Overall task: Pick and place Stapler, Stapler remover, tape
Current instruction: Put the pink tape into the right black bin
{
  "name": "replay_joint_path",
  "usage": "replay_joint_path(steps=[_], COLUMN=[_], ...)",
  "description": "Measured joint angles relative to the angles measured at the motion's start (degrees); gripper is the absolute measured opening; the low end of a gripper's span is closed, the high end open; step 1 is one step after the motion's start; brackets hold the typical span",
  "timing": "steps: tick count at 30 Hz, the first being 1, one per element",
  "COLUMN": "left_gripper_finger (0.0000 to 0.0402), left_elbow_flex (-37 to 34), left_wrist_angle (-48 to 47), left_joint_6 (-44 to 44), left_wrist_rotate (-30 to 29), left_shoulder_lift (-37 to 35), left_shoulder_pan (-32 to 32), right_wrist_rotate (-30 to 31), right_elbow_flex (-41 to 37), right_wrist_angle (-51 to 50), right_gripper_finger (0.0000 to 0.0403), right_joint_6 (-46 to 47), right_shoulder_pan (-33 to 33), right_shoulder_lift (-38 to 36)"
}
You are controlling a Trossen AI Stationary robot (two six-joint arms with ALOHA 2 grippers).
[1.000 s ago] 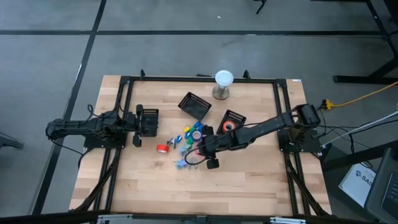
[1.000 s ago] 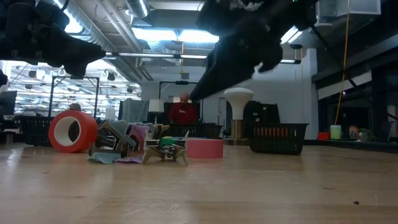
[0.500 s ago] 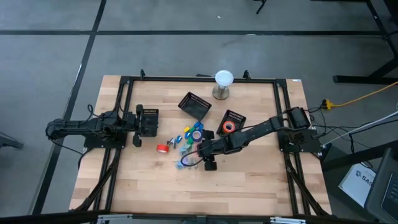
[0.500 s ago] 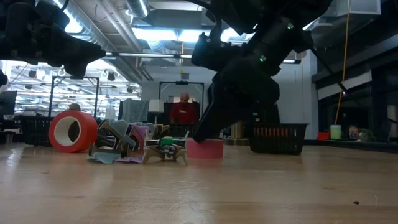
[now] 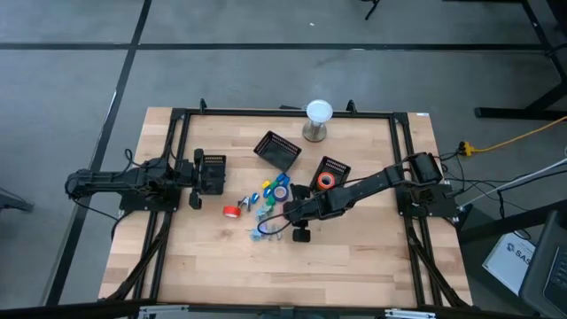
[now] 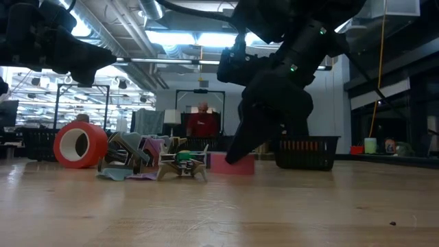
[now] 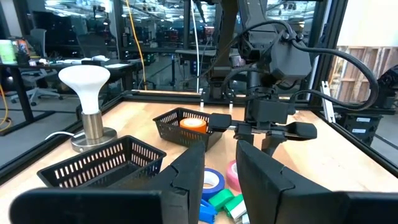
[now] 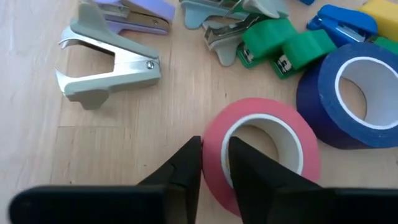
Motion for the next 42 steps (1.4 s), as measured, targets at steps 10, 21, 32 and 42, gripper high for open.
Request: replay_joint_path(steps=[10,21,32,42], left_gripper_finger=[0.0088,0.0088,0.0088,0.0088], left_elbow_flex=[0.00,0.00,0.00,0.00], left_wrist_angle=[-0.01,-0.01,0.01,-0.20], left_joint_6=[0.03,0.01,0.00,0.02], left_wrist_rotate=[0.00,0.00,0.00,0.00], left_shoulder_lift=[0.01,0.00,0.00,0.02], left_shoulder_pan=[0.00,0.00,0.00,0.01], right_wrist_rotate=[-1.79,-9.23,-9.14,-5.20], right_elbow_flex=[0.00,-0.13,-0.09,-0.02], right_wrist_angle=[-0.23,-1.41,-9.57,-18.53], right_gripper_finger=[0.0040,0.0041,0.0042,0.0043], right_joint_6=[2.89,2.31,1.33,1.51], right_shoulder_pan=[-0.02,0.00,0.02,0.04], right_shoulder_lift=[-0.09,-6.70,-19.89,-31.56])
